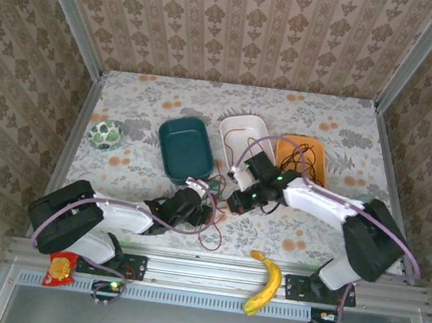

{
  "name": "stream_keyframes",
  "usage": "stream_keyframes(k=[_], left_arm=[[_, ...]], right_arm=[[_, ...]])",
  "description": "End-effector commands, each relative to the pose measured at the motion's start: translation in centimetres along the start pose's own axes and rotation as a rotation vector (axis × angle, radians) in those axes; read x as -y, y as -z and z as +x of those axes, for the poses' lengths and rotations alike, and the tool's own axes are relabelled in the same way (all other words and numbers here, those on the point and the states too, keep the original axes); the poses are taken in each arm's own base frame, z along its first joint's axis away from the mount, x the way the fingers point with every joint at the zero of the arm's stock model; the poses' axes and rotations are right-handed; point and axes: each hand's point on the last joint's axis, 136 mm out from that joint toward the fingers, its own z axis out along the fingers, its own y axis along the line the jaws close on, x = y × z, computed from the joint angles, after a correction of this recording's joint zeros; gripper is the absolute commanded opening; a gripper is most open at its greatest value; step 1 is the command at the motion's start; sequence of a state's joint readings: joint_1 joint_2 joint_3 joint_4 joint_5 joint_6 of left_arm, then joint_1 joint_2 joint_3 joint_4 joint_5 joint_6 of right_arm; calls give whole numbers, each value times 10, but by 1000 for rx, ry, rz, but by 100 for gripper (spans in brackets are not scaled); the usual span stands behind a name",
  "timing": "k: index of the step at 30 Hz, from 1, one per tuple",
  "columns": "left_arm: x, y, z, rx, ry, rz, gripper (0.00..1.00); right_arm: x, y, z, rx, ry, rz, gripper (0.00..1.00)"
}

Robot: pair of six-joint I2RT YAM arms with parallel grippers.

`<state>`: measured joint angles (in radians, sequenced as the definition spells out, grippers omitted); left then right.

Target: Untangle the cables

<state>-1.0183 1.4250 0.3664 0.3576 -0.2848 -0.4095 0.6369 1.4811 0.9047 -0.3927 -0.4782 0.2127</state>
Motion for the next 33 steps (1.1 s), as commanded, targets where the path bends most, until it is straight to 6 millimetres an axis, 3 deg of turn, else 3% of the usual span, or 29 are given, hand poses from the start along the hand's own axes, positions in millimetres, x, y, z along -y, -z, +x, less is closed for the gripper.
stream_keyframes(k=[1,5,10,17,22,24,27,30,33], left_arm=[[-12,-7,31,-91,6,-36,70],[-11,-11,38,-113,1,-37,70],[-9,-12,40,-121,-4,-35,70],[-8,-13,43,-129,-14,-38,70],[-7,-13,47,-137,-24,-40,70],[-7,-13,46,-136,-25,-39,70],[-5,-13,46,-135,-31,-36,70],[-4,-13,45,-134,-38,-37,70],[-2,-13,44,-132,-45,-37,70]], right_arm=[[-4,55,-46,251,-31,12,0],[-3,129,-92,523,-13,97,0],[-17,210,-133,777,43,178,0],[-48,292,-175,1028,169,250,0],[-67,335,-195,1160,249,282,0],[-68,337,-202,1159,271,290,0],[-53,319,-212,1107,263,310,0],[-27,286,-221,1043,221,320,0],[7,238,-221,932,162,347,0]])
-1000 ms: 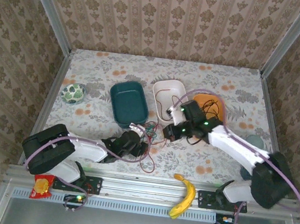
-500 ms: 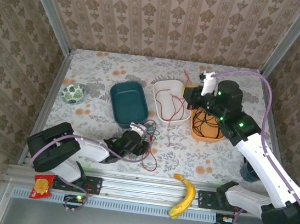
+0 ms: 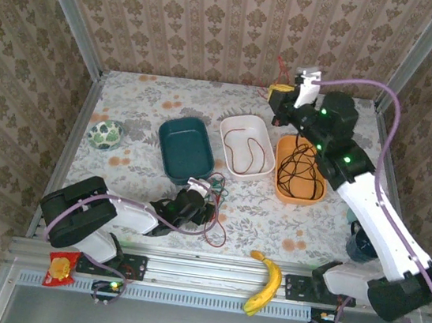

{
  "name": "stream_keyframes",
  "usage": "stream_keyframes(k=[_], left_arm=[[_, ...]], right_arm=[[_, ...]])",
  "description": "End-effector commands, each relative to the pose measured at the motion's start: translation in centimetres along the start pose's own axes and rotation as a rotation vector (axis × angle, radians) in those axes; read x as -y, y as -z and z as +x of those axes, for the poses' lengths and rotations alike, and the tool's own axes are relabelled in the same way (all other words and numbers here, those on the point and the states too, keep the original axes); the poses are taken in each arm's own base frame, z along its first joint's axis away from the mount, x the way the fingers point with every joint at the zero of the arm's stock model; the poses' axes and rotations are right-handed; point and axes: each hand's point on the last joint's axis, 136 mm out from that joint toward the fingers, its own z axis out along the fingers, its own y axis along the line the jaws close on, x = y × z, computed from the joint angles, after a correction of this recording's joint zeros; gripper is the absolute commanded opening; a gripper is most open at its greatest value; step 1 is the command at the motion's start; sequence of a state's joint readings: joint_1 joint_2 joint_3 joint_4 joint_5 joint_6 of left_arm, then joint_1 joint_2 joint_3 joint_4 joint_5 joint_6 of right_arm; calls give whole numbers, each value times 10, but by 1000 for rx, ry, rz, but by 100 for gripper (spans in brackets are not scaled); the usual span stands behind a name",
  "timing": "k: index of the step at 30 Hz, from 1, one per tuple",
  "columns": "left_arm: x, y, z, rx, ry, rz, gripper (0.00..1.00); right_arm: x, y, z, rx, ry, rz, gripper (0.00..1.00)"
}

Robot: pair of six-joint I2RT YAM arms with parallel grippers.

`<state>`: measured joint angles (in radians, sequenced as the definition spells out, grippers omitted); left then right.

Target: Untangle the cables

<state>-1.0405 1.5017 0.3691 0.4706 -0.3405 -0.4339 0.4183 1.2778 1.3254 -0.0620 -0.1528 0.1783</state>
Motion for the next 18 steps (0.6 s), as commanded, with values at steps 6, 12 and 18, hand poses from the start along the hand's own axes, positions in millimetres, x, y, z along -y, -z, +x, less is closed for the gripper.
stream_keyframes(k=[6,12,18], left_arm=[[-6,1,49,-178,-82,-24,70],[-2,1,48,-177,-98,-12,71],[3,2,41,-170,-112,-1,71]], right_arm=[[43,-49,169,-400,-126,105,0],[57,-51,253,-620,-212,173,0],[62,-65,297,-777,-261,196,0]])
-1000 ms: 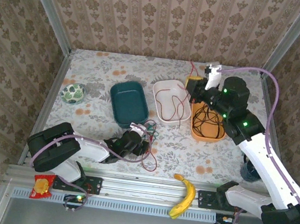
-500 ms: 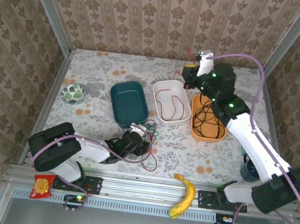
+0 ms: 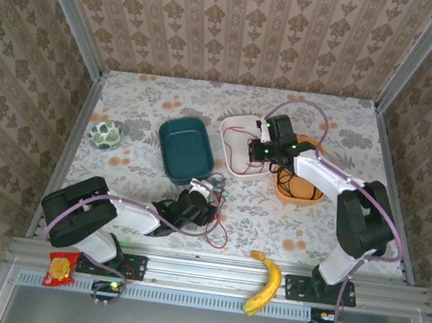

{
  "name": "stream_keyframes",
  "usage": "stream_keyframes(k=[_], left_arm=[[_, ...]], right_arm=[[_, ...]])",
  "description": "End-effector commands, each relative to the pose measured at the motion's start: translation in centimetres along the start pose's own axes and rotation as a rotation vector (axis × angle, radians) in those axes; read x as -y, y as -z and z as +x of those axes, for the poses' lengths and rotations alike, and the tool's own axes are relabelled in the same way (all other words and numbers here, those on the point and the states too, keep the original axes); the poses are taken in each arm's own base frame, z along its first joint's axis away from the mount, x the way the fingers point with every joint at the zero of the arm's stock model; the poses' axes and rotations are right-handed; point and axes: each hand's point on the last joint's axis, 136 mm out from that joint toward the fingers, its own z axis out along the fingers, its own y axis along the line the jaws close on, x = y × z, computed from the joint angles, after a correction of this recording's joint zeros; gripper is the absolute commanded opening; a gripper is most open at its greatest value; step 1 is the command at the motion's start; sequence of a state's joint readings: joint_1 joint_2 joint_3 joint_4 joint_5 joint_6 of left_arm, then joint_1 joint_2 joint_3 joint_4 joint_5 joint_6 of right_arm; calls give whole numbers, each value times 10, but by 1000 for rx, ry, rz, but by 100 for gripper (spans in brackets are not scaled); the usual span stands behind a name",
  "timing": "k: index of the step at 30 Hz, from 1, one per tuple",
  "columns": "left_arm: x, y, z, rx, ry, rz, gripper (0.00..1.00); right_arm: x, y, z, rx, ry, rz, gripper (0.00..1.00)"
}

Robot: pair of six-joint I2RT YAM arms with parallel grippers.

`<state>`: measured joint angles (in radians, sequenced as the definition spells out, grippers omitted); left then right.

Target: Untangle the cables

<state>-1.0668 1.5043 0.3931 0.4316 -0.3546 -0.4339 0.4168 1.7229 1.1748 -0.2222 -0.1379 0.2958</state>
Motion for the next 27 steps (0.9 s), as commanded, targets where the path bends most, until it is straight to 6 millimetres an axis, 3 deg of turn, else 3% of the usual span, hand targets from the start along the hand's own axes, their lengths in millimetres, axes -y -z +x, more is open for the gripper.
stream_keyframes(k=[1,6,11,13,16,22,24,27], left_arm=[[-2,1,40,-155,-92,-1,71],[0,3,33,-145,-100,5,71],[1,6,25,-127,-106,6,71],[1,7,22,-118,-106,2,71],[0,10,16,-101,-100,-4,71],[-3,16,2,-50,-76,4,72],[-3,19,-3,-30,-62,20,72],[-3,25,-11,1,-32,60,74]], right_arm=[[-4,-16,7,-78,-43,-13,0],[-12,-43,17,-147,-62,-46,1],[-20,-45,10,-147,-54,-56,7],[-24,-34,-1,-105,-38,-66,25],[-22,-9,-19,-27,-16,-30,40],[-19,43,-26,70,11,11,46],[-21,59,-18,81,16,1,46],[-42,76,12,57,71,-83,46]])
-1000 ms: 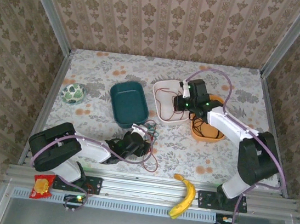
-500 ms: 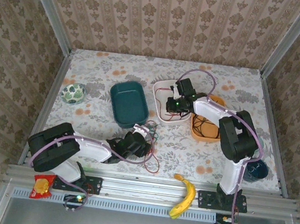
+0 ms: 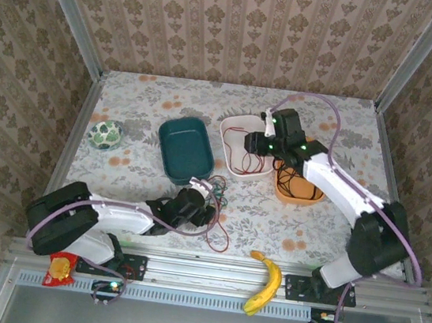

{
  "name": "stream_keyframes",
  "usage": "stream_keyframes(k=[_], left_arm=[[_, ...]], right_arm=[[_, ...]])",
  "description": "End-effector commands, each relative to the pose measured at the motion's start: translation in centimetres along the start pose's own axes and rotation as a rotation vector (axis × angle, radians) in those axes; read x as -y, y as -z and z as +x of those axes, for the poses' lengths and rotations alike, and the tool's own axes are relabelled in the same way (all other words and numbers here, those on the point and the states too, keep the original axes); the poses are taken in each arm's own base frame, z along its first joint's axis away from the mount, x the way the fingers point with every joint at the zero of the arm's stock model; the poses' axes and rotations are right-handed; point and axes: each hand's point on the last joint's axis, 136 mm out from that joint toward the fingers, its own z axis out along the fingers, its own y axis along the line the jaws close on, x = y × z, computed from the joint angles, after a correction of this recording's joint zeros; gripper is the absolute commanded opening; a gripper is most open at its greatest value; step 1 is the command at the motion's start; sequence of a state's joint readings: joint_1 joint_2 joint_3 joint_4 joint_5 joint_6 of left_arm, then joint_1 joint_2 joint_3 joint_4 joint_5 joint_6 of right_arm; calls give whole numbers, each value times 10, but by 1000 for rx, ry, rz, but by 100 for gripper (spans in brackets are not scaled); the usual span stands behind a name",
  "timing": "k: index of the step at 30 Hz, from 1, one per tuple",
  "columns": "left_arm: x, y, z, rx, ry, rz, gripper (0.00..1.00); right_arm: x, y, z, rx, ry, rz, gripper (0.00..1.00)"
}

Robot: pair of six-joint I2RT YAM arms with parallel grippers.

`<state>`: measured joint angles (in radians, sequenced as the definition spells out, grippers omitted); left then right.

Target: Untangle the cables

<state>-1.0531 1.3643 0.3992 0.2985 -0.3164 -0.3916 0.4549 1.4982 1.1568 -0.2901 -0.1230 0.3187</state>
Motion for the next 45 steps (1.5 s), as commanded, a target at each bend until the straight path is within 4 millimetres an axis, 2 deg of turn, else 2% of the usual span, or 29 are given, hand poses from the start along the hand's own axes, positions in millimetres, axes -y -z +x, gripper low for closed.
stream_keyframes(k=[1,2,4,7,10,12,14,17,18,19,20,26,31,35,38,40,45], left_arm=[[-2,8,-2,14,6,41,77],[-3,11,-5,23,17,45,79],[-10,17,-11,50,51,42,87],[-26,31,-24,119,118,-5,92],[-63,53,-39,210,251,-171,98],[-84,67,-43,248,330,-250,100],[-105,81,-46,277,387,-353,100],[-125,94,-43,263,416,-453,100],[-127,95,-43,255,407,-469,100],[-130,96,-41,242,400,-489,100],[-131,97,-40,235,397,-498,100],[-131,99,-42,250,398,-500,100],[-129,108,-53,294,368,-491,100],[-128,110,-54,298,346,-487,100],[-127,113,-53,304,339,-491,100],[-125,112,-51,304,339,-486,100],[-120,108,-47,297,332,-472,100]], right_arm=[[-24,14,48,-85,82,-80,46],[-37,21,61,-103,119,-123,46],[-70,31,102,-187,232,-236,46],[-106,44,163,-328,412,-355,47],[-124,46,212,-455,620,-372,47],[-123,39,232,-558,712,-328,49],[-128,35,240,-645,760,-343,59],[-136,35,252,-826,795,-386,61],[-138,35,255,-872,800,-395,62],[-139,32,260,-925,797,-404,69],[-141,29,264,-974,800,-414,70],[-133,5,293,-1195,753,-364,69],[-132,-5,297,-1118,738,-337,65],[-125,-12,300,-1075,726,-290,62],[-111,-17,303,-1048,770,-211,60],[-102,-18,297,-982,804,-156,60],[-60,-16,279,-899,824,34,60]])
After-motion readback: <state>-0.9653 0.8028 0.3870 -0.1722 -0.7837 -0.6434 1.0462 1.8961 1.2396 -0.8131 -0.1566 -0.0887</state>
